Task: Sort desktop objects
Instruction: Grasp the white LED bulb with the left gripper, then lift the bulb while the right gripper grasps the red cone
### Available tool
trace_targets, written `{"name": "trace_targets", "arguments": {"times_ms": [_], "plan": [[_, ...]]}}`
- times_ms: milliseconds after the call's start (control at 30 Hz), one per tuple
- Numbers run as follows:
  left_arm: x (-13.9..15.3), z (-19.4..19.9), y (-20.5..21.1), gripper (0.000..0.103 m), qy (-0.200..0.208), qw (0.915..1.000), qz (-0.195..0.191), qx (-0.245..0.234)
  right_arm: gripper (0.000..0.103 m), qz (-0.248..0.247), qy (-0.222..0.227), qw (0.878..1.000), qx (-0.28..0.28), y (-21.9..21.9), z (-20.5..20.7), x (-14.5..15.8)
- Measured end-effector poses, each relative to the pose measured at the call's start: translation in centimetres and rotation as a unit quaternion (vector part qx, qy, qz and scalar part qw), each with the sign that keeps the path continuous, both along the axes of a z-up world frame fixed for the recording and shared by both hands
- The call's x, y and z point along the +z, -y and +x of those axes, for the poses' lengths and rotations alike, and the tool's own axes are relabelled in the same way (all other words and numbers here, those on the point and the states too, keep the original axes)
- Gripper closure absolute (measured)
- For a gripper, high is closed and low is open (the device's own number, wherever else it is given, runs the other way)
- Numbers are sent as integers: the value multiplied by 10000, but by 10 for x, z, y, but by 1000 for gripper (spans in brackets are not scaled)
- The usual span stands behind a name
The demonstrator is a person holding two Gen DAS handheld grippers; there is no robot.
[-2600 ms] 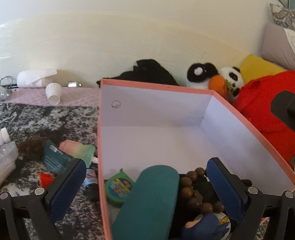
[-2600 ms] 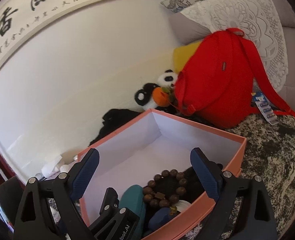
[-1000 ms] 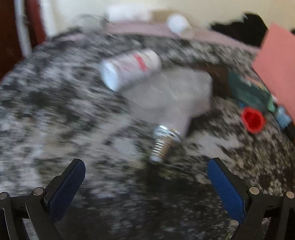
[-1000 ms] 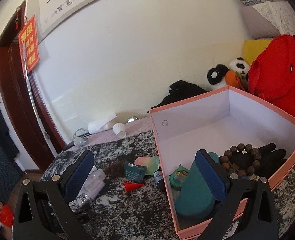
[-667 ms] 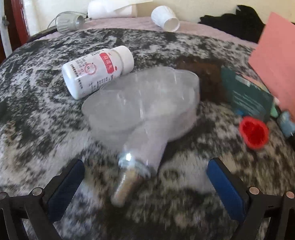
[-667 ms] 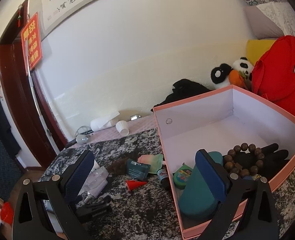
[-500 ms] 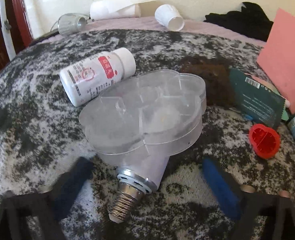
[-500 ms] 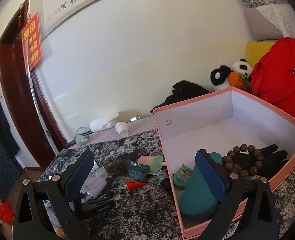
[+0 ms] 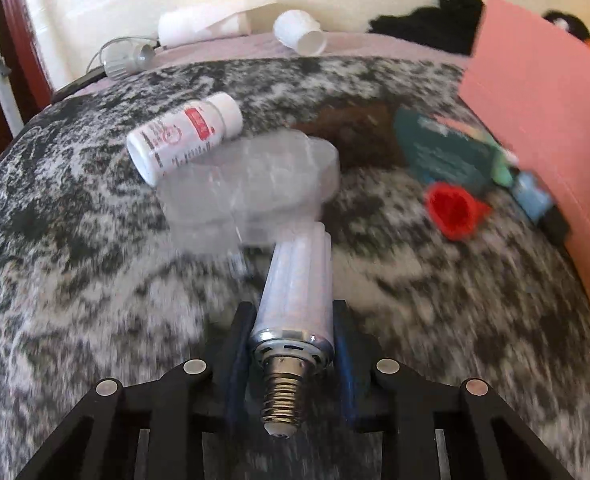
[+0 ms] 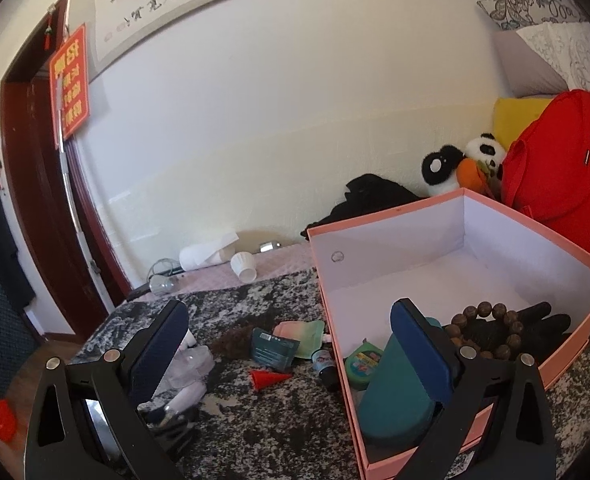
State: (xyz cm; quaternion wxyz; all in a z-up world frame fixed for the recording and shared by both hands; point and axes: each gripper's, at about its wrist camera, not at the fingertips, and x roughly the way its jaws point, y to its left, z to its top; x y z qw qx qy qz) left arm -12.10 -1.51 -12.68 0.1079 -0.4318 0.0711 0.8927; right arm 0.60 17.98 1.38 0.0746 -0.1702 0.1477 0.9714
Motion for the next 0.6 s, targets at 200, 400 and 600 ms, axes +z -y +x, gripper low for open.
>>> {"name": "trace_targets", "arguments": {"times_ms": [200,400,600], "plan": [[2,33,12,73,-91,9996,-196,-168,1,46,-31,9999,150,6,-1,-2],[8,42,44,73,-100,9999,-113,-51,6,322,41,9848,1705,43,-26,-9],[7,40,65,72,-68,10000,37,29,37,-194,1429,9559,2557,55,-93,-53]]}}
